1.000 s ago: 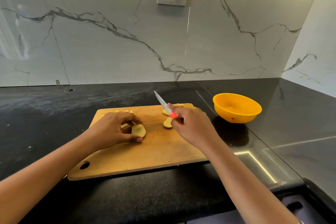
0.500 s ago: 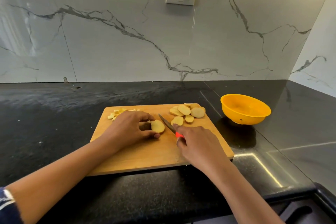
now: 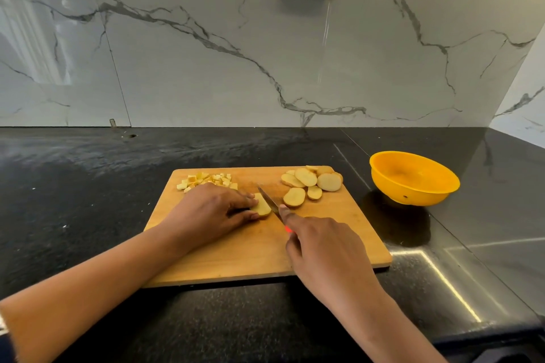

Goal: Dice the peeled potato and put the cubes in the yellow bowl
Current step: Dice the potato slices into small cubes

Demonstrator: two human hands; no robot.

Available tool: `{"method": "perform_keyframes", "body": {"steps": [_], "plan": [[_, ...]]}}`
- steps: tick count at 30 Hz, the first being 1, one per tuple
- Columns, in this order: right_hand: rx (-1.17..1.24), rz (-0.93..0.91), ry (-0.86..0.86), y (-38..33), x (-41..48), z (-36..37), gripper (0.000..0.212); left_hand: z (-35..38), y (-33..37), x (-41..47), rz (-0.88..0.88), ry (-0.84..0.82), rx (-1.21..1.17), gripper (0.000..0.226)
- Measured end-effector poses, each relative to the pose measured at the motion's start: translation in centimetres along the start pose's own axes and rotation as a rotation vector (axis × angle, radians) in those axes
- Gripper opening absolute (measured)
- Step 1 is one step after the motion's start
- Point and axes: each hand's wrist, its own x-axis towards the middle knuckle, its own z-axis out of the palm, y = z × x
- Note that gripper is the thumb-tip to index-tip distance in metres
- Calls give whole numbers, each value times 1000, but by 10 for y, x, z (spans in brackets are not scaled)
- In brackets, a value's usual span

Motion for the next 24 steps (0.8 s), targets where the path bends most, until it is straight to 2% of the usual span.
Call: {"method": "perform_keyframes", "body": {"steps": [10,15,20,24], "plan": [[-4,-7,-35,-3,8,0,49,0,3,-1,110,26,41,48],[8,-28,-43,-1,11,1,49,0,1,0,106,27,47,25],[-23,-68,-88,2,30,-3,41,-1,3,1,125,25,39,47],[-67,-68,-134,-6,39,-1,33,0,3,1,117,35,41,39]]}}
